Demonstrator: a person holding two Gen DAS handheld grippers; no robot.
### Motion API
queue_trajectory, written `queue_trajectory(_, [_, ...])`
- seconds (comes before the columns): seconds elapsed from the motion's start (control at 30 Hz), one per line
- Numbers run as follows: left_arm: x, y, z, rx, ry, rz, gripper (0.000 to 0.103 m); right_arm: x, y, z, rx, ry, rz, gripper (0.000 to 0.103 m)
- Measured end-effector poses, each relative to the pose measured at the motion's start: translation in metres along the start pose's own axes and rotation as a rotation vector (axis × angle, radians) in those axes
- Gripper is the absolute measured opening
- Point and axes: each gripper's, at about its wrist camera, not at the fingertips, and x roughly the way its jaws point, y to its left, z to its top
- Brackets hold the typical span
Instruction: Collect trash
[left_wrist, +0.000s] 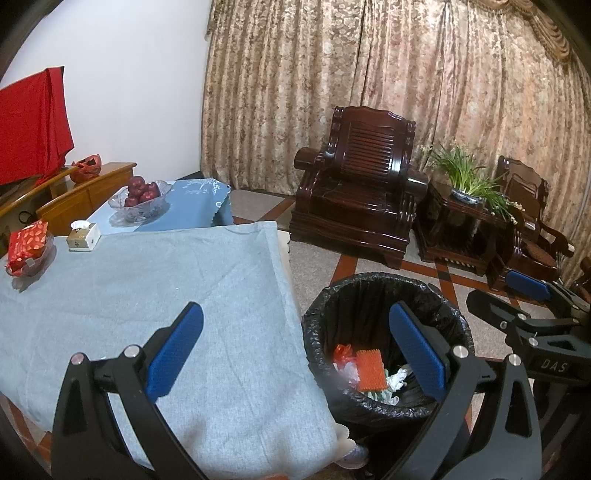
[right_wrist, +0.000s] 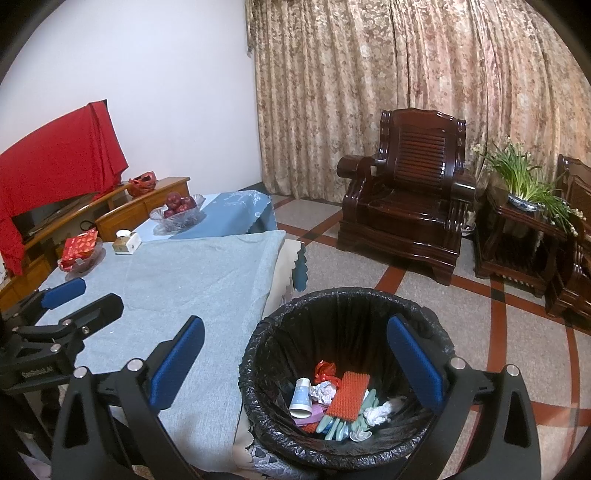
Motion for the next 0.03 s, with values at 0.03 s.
queue_trajectory(0.03, [-0.0006, 0.0001, -0.0003, 0.0, 0.001, 0.0, 0.098, 0.0006, -0.0001, -0.0004, -0.001, 0.0, -0.001, 0.097])
